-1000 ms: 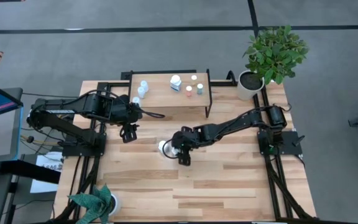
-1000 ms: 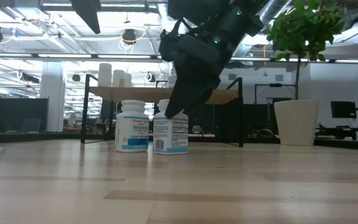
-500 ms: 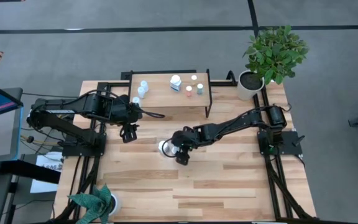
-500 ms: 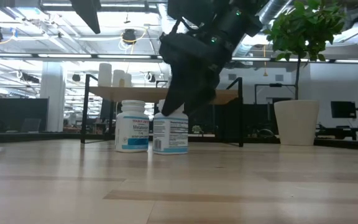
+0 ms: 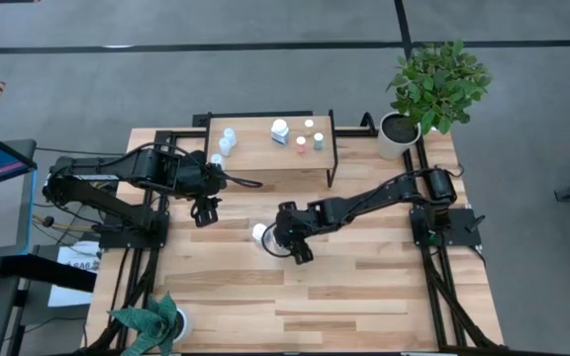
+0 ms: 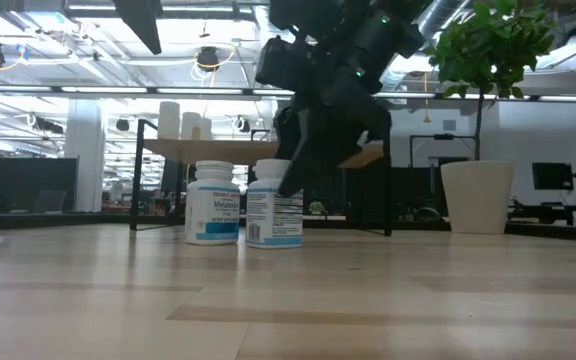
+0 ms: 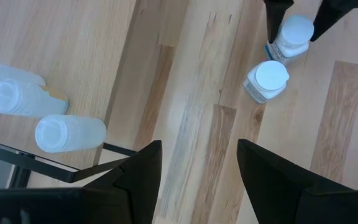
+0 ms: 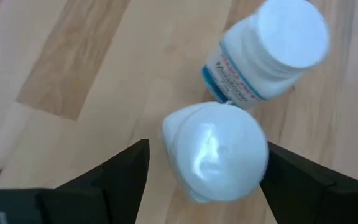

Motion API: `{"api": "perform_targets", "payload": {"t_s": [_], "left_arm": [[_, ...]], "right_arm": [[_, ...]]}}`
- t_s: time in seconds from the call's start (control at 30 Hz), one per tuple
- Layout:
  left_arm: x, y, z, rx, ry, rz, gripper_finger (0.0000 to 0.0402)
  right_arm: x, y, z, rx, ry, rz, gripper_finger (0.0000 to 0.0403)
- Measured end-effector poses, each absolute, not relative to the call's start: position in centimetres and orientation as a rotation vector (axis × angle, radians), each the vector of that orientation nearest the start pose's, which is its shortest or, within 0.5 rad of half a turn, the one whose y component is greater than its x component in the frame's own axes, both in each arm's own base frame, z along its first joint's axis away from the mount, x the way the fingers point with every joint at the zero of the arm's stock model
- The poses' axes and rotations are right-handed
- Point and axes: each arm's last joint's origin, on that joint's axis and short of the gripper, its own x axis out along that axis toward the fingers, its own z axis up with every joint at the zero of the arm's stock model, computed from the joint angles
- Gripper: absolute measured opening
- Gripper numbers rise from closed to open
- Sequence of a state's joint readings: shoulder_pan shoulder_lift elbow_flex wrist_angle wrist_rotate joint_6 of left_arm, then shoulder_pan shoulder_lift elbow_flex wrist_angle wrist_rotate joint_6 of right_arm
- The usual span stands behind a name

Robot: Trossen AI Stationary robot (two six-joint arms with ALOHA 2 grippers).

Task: Pick and place medicine bottles onto shelf by color
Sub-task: Put the right white pill bottle on the shelf

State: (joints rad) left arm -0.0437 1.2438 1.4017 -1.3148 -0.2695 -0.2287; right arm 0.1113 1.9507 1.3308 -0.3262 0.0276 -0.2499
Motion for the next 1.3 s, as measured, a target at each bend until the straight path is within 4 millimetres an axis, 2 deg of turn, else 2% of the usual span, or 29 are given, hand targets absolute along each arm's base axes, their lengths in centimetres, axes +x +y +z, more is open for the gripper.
{"api": "perform_targets", "payload": {"t_s": [0.27, 0.4, 0.63, 0.7, 0.8, 1.0, 1.17, 1.3], "left_arm": [[20.6, -0.1, 36.4, -0.022, 1.113, 0.329, 0.0197], [20.6, -0.1, 36.4, -0.021, 1.113, 0.329, 0.0197], [20.6, -0.1, 36.4, -0.021, 1.113, 0.329, 0.0197], [20.6, -0.1, 36.4, -0.021, 1.113, 0.329, 0.0197], [20.6, -0.1, 36.4, -0.021, 1.113, 0.329, 0.0197], [20.6, -0.1, 36.4, -0.021, 1.113, 0.329, 0.0197], [20.6, -0.1, 36.4, -0.021, 1.114, 0.329, 0.0197], [20.6, -0.1, 36.4, -0.021, 1.113, 0.329, 0.0197]], "right_arm": [[40.8, 4.3, 17.8, -0.240, 0.914, 0.165, 0.0289], [40.8, 4.0, 17.8, -0.181, 0.918, 0.132, 0.0254], [40.9, 3.8, 18.0, -0.068, 0.915, 0.072, 0.0166], [41.1, 3.8, 18.4, -0.029, 0.927, 0.052, 0.0160], [41.5, 3.9, 20.2, 0.013, 0.958, 0.028, 0.0160], [42.0, 2.9, 25.2, -0.005, 1.011, 0.017, 0.0172], [42.1, 0.6, 29.2, -0.026, 0.994, -0.038, 0.0169], [42.1, -2.2, 31.8, -0.063, 0.952, -0.103, 0.0169]]}}
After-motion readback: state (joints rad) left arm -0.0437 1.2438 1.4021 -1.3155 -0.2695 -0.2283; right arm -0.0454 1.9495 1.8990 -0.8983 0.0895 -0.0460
